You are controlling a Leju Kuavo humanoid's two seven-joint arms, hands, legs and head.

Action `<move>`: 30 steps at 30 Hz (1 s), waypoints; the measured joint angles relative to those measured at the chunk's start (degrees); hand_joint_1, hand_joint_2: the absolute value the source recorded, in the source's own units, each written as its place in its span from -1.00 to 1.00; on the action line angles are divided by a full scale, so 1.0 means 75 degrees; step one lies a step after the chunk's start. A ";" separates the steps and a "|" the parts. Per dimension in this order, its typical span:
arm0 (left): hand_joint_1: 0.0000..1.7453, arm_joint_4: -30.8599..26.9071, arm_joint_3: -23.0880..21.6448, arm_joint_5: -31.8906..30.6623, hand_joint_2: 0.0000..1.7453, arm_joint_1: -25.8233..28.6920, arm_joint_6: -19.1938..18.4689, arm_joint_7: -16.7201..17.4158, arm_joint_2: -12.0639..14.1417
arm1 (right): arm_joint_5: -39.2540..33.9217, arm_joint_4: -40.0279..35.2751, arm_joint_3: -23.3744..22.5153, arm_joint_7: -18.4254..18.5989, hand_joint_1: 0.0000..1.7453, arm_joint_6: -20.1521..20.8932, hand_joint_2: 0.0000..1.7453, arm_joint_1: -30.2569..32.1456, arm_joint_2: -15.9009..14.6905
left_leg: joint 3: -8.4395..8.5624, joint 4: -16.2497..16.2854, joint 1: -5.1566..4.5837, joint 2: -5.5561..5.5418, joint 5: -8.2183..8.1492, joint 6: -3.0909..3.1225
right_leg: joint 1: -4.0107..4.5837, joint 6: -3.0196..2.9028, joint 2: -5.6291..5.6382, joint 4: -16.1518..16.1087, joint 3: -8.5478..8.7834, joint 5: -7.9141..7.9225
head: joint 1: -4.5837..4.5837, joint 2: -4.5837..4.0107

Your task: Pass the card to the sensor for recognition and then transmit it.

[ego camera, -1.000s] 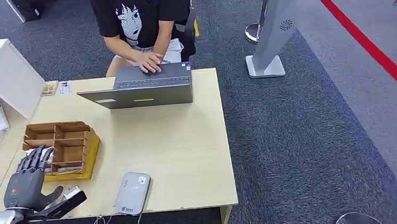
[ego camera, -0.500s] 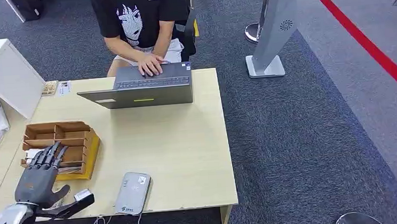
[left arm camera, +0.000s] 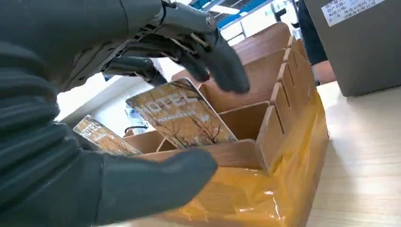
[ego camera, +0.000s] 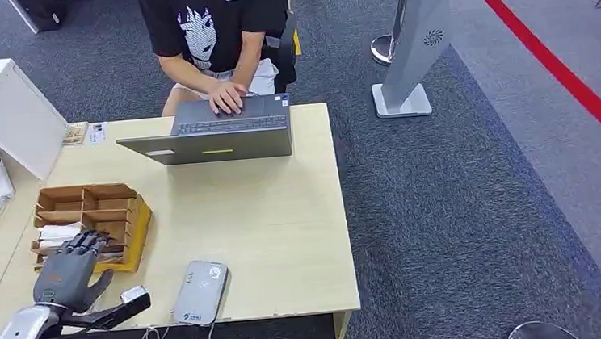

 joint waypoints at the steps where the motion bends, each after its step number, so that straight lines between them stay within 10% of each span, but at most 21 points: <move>1: 1.00 -0.0021 0.0000 0.0015 1.00 0.0001 -0.0015 0.0006 0.0003 | 0.0003 0.0000 -0.0012 0.0003 -1.00 0.0000 1.00 0.0000 0.0000 | 0.0000 0.0000 0.0000 0.0000 0.0000 0.0000 | 0.0000 0.0000 0.0000 0.0000 0.0000 0.0000 | -0.0003 0.0000; 30: 1.00 -0.0988 0.0210 0.0563 1.00 -0.1156 0.0361 0.0096 0.0627 | 0.0303 0.0000 -0.0096 0.0055 -1.00 0.0000 1.00 -0.0002 0.0000 | -0.0001 0.0000 0.0003 -0.0003 0.0005 -0.0002 | 0.0001 0.0003 -0.0002 0.0001 0.0001 0.0004 | -0.0003 0.0000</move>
